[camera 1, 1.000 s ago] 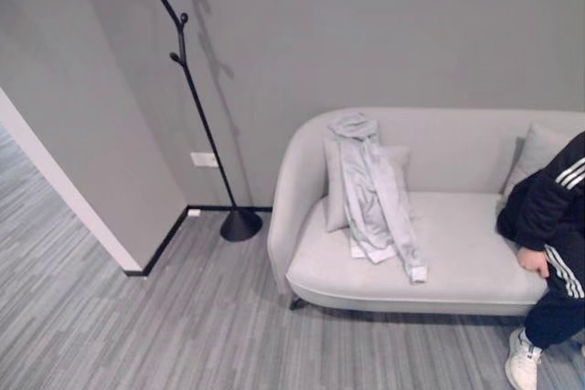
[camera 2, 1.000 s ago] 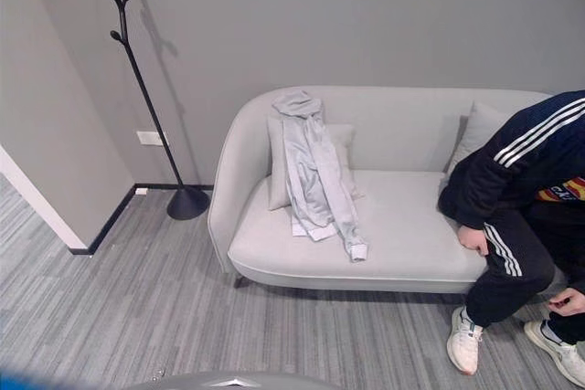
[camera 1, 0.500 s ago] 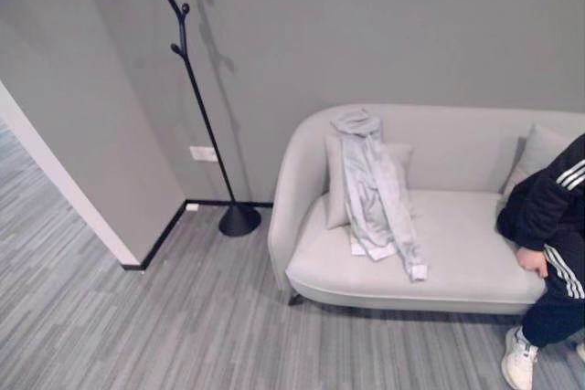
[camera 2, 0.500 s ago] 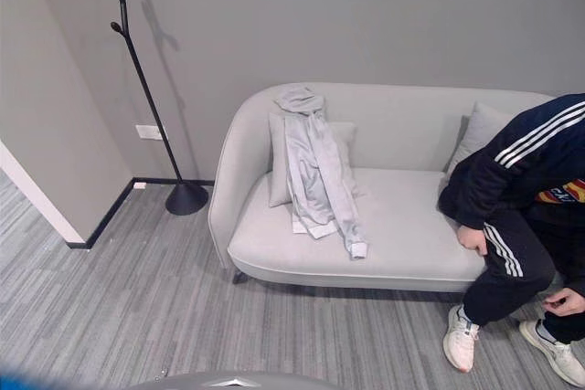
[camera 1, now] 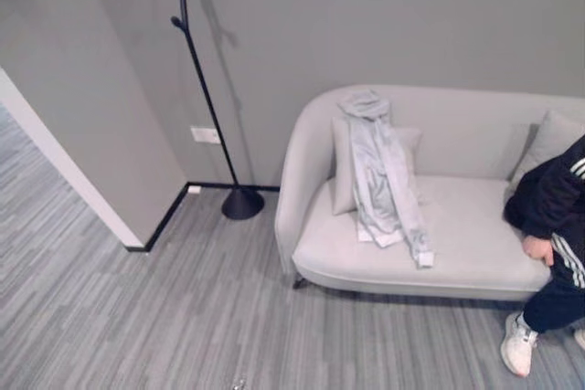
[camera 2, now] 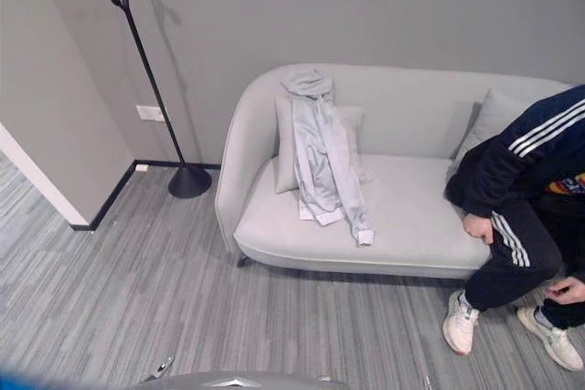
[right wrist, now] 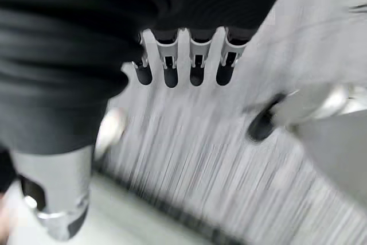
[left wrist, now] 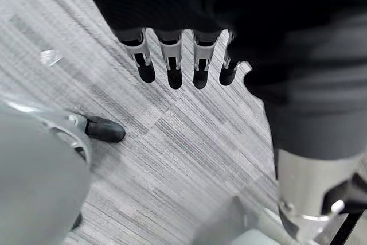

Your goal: Hang the clothes on the sofa on the clothes rack.

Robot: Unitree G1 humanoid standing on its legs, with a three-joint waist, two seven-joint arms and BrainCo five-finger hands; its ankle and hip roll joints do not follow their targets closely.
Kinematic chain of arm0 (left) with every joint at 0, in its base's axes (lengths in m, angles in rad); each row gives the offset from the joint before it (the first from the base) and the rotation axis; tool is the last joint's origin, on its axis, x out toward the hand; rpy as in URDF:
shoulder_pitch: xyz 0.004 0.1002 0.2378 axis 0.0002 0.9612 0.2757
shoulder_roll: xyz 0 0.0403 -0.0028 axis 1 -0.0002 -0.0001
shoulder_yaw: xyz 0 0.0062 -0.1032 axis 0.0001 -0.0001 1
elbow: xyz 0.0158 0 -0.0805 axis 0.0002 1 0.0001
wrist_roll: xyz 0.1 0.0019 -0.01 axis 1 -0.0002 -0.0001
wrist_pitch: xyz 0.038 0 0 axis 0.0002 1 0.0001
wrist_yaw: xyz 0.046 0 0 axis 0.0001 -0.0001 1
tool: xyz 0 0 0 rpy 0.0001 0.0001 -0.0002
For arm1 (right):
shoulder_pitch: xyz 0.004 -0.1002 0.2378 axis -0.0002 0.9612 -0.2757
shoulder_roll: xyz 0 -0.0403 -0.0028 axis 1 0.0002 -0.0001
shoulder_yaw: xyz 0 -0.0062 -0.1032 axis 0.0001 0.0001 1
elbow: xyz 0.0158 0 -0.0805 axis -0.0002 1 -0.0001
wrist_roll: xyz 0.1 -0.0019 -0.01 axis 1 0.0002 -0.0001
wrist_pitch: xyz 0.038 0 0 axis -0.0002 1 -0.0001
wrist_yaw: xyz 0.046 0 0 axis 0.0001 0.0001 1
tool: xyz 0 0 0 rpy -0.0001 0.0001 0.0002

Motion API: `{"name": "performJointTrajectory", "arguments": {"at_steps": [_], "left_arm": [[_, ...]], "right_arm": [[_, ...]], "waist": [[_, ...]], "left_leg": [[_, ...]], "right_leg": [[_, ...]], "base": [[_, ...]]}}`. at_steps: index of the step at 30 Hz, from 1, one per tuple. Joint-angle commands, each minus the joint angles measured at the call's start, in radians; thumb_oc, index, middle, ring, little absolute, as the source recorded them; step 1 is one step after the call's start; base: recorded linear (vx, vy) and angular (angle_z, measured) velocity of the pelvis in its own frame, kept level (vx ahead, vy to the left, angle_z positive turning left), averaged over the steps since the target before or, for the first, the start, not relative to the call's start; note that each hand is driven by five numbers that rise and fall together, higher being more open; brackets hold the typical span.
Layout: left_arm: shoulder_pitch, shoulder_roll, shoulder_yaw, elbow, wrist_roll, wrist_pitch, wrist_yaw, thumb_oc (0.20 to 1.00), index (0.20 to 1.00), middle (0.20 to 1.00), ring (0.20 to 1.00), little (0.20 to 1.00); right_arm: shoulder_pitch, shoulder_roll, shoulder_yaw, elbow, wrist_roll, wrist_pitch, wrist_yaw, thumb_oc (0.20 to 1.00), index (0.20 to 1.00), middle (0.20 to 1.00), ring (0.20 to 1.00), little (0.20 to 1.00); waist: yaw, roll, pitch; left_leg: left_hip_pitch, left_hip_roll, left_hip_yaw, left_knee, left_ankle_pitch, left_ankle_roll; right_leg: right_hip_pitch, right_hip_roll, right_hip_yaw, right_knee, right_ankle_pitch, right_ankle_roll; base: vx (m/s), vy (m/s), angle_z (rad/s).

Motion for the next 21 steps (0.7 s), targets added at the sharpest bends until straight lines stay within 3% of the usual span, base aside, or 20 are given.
{"name": "performJointTrajectory", "arguments": {"at_steps": [1, 3, 4, 5, 7, 8, 9, 10, 11, 13, 18, 19, 20, 21], "left_arm": [[0.017, 0.017, 0.034, 0.014, 0.068, -0.034, 0.031, 1.0, 1.0, 1.0, 1.0, 1.0], [0.03, 0.007, 0.046, -0.024, 0.07, -0.031, 0.044, 1.0, 1.0, 1.0, 1.0, 1.0], [0.033, 0.0, 0.052, -0.048, 0.087, -0.029, 0.047, 1.0, 1.0, 1.0, 1.0, 1.0], [0.034, -0.001, 0.053, -0.056, 0.097, -0.026, 0.045, 1.0, 1.0, 1.0, 1.0, 1.0], [0.027, 0.0, 0.053, -0.067, 0.109, -0.022, 0.042, 1.0, 1.0, 1.0, 1.0, 1.0], [0.023, 0.001, 0.052, -0.08, 0.126, -0.022, 0.045, 1.0, 1.0, 1.0, 1.0, 1.0], [0.023, 0.001, 0.053, -0.08, 0.126, -0.021, 0.045, 1.0, 1.0, 1.0, 1.0, 1.0], [0.013, -0.001, 0.041, -0.093, 0.139, -0.026, 0.052, 1.0, 1.0, 1.0, 1.0, 1.0], [0.012, -0.001, 0.042, -0.093, 0.14, -0.026, 0.053, 1.0, 1.0, 1.0, 1.0, 1.0], [-0.002, 0.001, 0.019, -0.117, 0.154, -0.032, 0.06, 1.0, 1.0, 1.0, 1.0, 1.0], [0.007, 0.006, 0.009, -0.136, 0.176, -0.038, 0.063, 1.0, 1.0, 1.0, 1.0, 1.0], [0.019, 0.011, 0.001, -0.143, 0.19, -0.041, 0.054, 1.0, 1.0, 1.0, 1.0, 1.0], [0.026, 0.018, 0.002, -0.141, 0.188, -0.041, 0.049, 1.0, 1.0, 1.0, 1.0, 1.0], [0.028, 0.018, 0.0, -0.138, 0.181, -0.041, 0.049, 1.0, 1.0, 1.0, 1.0, 1.0]], "right_arm": [[-0.054, -0.053, 0.026, -0.214, -0.251, -0.114, -0.145, 1.0, 1.0, 1.0, 1.0, 1.0], [-0.02, -0.075, 0.043, -0.503, -0.494, -0.087, -0.242, 1.0, 1.0, 1.0, 1.0, 1.0], [-0.001, -0.106, 0.053, -0.648, -0.679, -0.057, -0.286, 1.0, 1.0, 1.0, 1.0, 1.0], [-0.001, -0.126, 0.061, -0.711, -0.766, -0.036, -0.299, 1.0, 1.0, 1.0, 1.0, 1.0], [-0.013, -0.158, 0.065, -0.786, -0.893, 0.003, -0.323, 1.0, 1.0, 1.0, 1.0, 1.0], [-0.033, -0.182, 0.078, -0.833, -0.999, 0.041, -0.337, 1.0, 1.0, 1.0, 1.0, 1.0], [-0.033, -0.181, 0.078, -0.835, -1.001, 0.043, -0.337, 1.0, 1.0, 1.0, 1.0, 1.0], [-0.068, -0.191, 0.097, -0.852, -1.062, 0.065, -0.357, 1.0, 1.0, 1.0, 1.0, 1.0], [-0.07, -0.19, 0.097, -0.853, -1.062, 0.066, -0.357, 1.0, 1.0, 1.0, 1.0, 1.0], [-0.129, -0.194, 0.143, -0.824, -1.083, 0.088, -0.36, 1.0, 1.0, 1.0, 1.0, 1.0], [-0.152, -0.209, 0.179, -0.806, -1.091, 0.071, -0.337, 1.0, 1.0, 1.0, 1.0, 1.0], [-0.155, -0.224, 0.192, -0.765, -1.08, 0.063, -0.326, 1.0, 1.0, 1.0, 1.0, 1.0], [-0.169, -0.248, 0.217, -0.738, -1.086, 0.062, -0.3, 1.0, 1.0, 1.0, 1.0, 1.0], [-0.174, -0.252, 0.232, -0.729, -1.095, 0.064, -0.293, 1.0, 1.0, 1.0, 1.0, 1.0]], "waist": [[-0.026, -0.025, 0.003], [-0.026, -0.018, 0.009], [-0.021, -0.02, 0.008], [-0.02, -0.02, 0.007], [-0.015, -0.016, 0.009], [-0.01, -0.026, 0.01], [-0.01, -0.024, 0.011], [-0.008, -0.038, 0.019], [-0.007, -0.037, 0.022], [-0.004, -0.067, 0.038], [-0.001, -0.083, 0.043], [0.002, -0.096, 0.021], [-0.006, -0.095, 0.007], [-0.006, -0.093, 0.002]], "left_leg": [[0.005, -0.011, -0.108, 0.006, -0.068, -0.013], [0.02, -0.02, -0.107, 0.006, -0.074, -0.003], [0.035, -0.032, -0.106, 0.006, -0.091, 0.005], [0.035, -0.032, -0.107, 0.006, -0.095, 0.007], [0.038, -0.024, -0.117, 0.006, -0.102, 0.0], [0.053, -0.02, -0.128, 0.006, -0.115, -0.011], [0.054, -0.018, -0.127, 0.006, -0.115, -0.011], [0.075, -0.015, -0.139, 0.011, -0.129, -0.026], [0.077, -0.013, -0.138, 0.011, -0.129, -0.026], [0.099, -0.006, -0.158, 0.049, -0.168, -0.05], [0.135, 0.005, -0.182, 0.081, -0.213, -0.065], [0.155, 0.01, -0.218, 0.073, -0.235, -0.074], [0.171, 0.036, -0.246, 0.069, -0.241, -0.082], [0.181, 0.054, -0.252, 0.063, -0.241, -0.089]], "right_leg": [[0.005, -0.166, 0.032, 0.203, 0.039, 0.093], [-0.025, -0.19, 0.006, 0.262, 0.065, 0.095], [-0.036, -0.215, -0.025, 0.257, 0.09, 0.1], [-0.044, -0.216, -0.037, 0.23, 0.096, 0.099], [-0.044, -0.204, -0.058, 0.131, 0.093, 0.094], [-0.046, -0.186, -0.05, -0.017, 0.106, 0.099], [-0.042, -0.182, -0.052, -0.025, 0.11, 0.099], [-0.056, -0.165, -0.023, -0.162, 0.154, 0.118], [-0.049, -0.162, -0.024, -0.172, 0.161, 0.118], [-0.076, -0.153, 0.05, -0.331, 0.21, 0.145], [-0.09, -0.151, 0.102, -0.346, 0.235, 0.154], [-0.073, -0.147, 0.127, -0.346, 0.241, 0.152], [-0.075, -0.139, 0.131, -0.333, 0.282, 0.154], [-0.086, -0.13, 0.129, -0.319, 0.266, 0.15]], "base": [[0.01, 0.124, 0.01], [0.05, 0.109, 0.1], [0.07, 0.054, 0.06], [0.06, -0.014, 0.02], [0.06, -0.115, 0.08], [0.08, -0.132, -0.04], [0.19, -0.203, -0.14], [0.12, -0.1, -0.16], [0.2, -0.179, -0.08], [0.25, -0.186, 0.14], [0.23, -0.126, 0.3], [0.49, -0.268, 0.45], [0.49, -0.296, 0.65], [0.37, -0.259, 0.9]]}}
